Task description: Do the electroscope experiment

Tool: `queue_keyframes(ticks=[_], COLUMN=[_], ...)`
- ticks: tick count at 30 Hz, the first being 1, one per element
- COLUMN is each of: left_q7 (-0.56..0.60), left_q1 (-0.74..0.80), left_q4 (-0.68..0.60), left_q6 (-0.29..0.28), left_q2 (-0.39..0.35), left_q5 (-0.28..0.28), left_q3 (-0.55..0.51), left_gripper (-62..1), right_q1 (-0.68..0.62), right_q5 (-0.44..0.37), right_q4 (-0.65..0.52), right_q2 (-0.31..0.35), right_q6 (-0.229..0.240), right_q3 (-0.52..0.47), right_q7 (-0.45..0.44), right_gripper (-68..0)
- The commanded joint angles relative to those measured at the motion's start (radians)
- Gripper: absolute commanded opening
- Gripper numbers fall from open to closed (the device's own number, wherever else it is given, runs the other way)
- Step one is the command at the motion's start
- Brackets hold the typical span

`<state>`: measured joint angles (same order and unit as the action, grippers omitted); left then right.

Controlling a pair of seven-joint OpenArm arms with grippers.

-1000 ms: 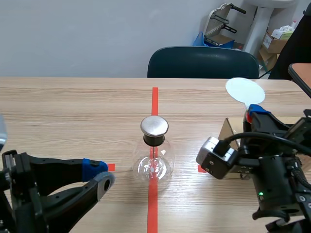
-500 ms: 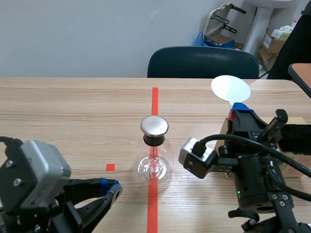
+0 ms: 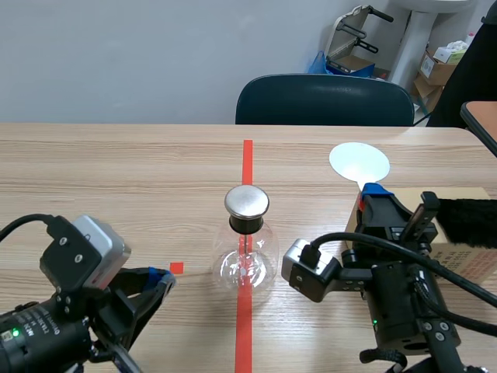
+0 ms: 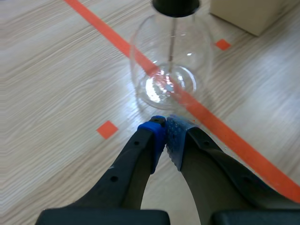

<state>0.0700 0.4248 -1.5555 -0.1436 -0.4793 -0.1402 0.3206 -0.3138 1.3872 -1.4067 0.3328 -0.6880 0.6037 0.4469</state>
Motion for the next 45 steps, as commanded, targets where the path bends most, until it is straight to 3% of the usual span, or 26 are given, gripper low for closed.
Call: queue_keyframes(ticks=[1,20,34,45], left_q7=[0.008,0.04,0.126,0.112], left_q1=[-0.036,-0.256,-0.265,-0.291], left_q4=[0.006,0.283,0.304,0.304], left_q6=[0.011,0.026,0.014,0.018], left_q2=[0.002,0.002,0.002,0.002], left_q5=[-0.027,-0.032,-0.031,-0.031], left_q3=[0.018,0.151,0.188,0.267], left_gripper=[-56.9,-56.9,-56.8,-56.9], right_q1=[0.009,-0.005,-0.005,-0.005], right_q5=[0.004,0.003,0.003,0.003], right_q4=[-0.01,-0.01,-0.01,-0.01], right_q2=[0.008,0.008,0.008,0.008], right_q6=[-0.012,-0.012,-0.023,-0.023], right_q3=[-0.007,-0.007,-0.007,-0.008], right_q7=[0.007,0.007,0.007,0.008], right_gripper=[-65.5,-65.5,-65.5,-65.5])
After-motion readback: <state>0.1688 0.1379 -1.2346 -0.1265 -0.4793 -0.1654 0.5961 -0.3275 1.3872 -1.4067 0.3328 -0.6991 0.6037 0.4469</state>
